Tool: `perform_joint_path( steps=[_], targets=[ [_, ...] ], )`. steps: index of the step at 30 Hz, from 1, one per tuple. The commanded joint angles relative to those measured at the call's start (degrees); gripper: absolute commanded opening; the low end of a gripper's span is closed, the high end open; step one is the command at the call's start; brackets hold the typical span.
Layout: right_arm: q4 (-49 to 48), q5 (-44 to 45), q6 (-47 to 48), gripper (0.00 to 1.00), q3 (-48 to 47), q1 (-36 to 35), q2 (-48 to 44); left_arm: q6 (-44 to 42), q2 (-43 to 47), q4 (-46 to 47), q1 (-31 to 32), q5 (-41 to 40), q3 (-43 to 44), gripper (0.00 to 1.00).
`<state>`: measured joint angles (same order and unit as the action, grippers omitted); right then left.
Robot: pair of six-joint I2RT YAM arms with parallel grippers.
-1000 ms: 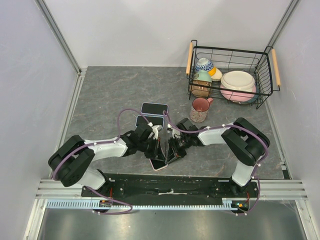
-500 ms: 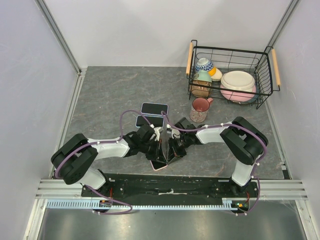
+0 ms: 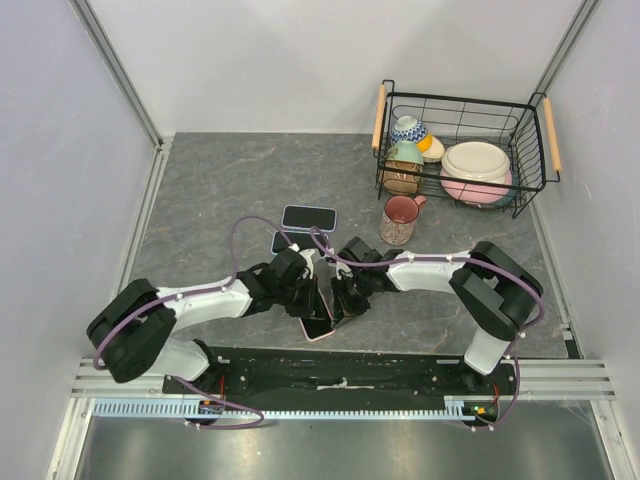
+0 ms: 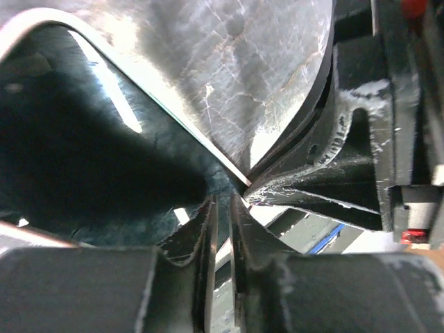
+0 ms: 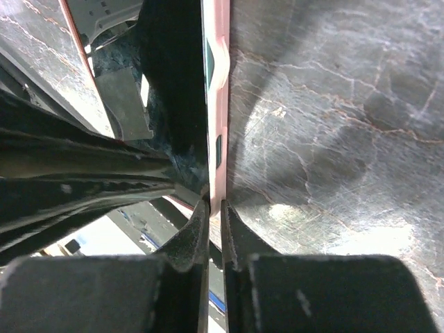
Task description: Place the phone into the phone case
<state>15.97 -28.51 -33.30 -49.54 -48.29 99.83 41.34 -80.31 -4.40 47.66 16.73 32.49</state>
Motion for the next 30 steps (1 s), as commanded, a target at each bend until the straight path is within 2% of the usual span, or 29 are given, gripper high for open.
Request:
perform_joint_path(
  steps=[1, 5, 9, 15, 20, 30],
  targets=[
    [-1.37, 14.81, 3.33, 0.15, 2.26, -1.72, 1.87, 1.02, 7.0, -4.73, -1.25, -7.41, 1.79, 0.26],
    [-3.57, 12.0, 1.84, 0.18, 1.12, -1.72, -1.21, 1.11, 13.58, -6.32, -4.06, -4.35, -0.58, 0.38],
    [-4.45, 10.32, 1.57, 0.23, 0.58, -1.54, -2.53, 1.11, 16.76, -11.05, -4.42, -2.93, -3.21, 0.43],
    [-6.74, 7.08, 0.6, 0.27, 1.02, -0.93, -4.12, 4.79, 17.92, -11.16, -4.5, -0.13, -8.13, 0.43],
    [-8.23, 5.14, 0.16, 0.29, 1.29, -0.14, -4.65, 8.57, 15.02, -5.71, -4.33, 2.08, -10.95, 0.43],
    [-8.49, 4.96, 0.16, 0.3, 2.69, 1.27, -5.53, 9.64, 10.18, -2.01, -4.07, 3.83, -11.93, 0.34]
  ],
)
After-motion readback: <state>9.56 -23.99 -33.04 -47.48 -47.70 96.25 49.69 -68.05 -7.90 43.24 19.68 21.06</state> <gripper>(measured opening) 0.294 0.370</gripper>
